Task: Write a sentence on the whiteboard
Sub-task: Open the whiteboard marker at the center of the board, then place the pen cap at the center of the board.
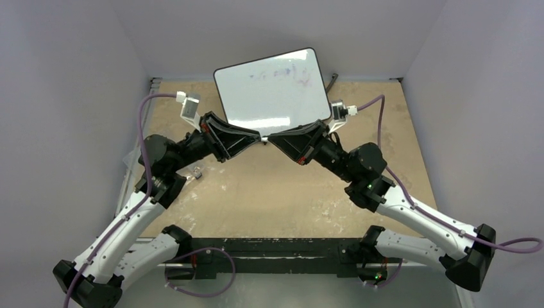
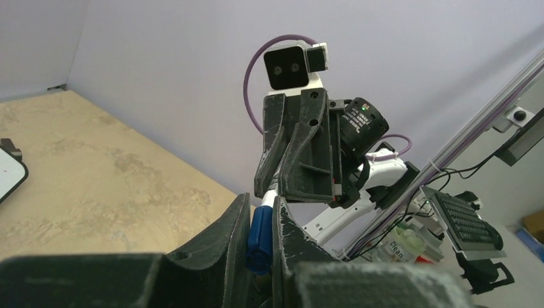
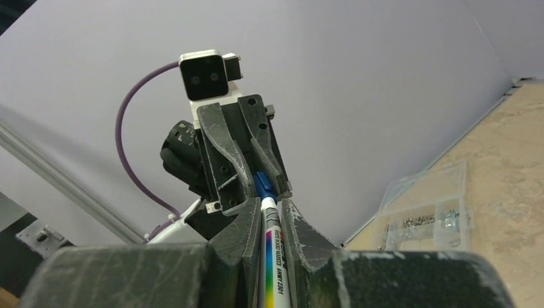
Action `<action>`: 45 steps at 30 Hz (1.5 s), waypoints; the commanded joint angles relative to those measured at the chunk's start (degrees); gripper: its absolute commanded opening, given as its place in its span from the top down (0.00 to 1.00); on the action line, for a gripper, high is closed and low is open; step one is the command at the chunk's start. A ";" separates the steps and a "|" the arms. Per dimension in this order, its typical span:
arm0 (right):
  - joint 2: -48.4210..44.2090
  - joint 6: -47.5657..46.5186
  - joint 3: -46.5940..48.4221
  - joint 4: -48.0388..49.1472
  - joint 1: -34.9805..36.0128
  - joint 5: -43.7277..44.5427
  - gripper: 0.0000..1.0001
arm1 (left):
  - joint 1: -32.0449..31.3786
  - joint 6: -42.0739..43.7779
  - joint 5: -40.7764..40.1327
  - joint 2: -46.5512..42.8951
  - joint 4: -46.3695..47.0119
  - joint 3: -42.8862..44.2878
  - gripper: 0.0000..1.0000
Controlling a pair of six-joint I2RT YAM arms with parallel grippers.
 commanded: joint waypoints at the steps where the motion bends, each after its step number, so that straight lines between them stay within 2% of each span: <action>1: -4.56 -2.57 0.04 -3.93 -2.11 9.06 1.00 | 1.28 6.15 -4.97 -3.47 -1.49 0.91 1.00; 17: -10.06 -4.70 0.47 -10.61 -2.66 10.50 1.00 | 3.96 4.92 -4.67 -4.59 -4.37 2.77 1.00; 21: -12.11 -6.74 1.00 -15.22 -2.67 13.50 1.00 | 4.30 8.01 -6.22 -5.27 -10.05 3.50 1.00; 26: -13.85 -10.05 2.53 -23.97 -2.66 19.39 1.00 | 4.26 13.69 -9.48 -5.56 -24.48 4.50 1.00; 33: -15.58 -13.42 3.32 -31.33 -2.66 26.16 1.00 | 3.64 14.90 -8.77 -4.94 -29.79 -1.65 1.00; 40: -15.07 -14.35 3.72 -33.48 -2.58 27.35 1.00 | 0.98 14.88 -8.31 0.79 -26.65 -9.17 1.00; 45: -14.41 -13.69 2.85 -32.71 -2.64 27.02 1.00 | -1.13 10.24 -5.64 10.16 -13.26 -14.67 1.00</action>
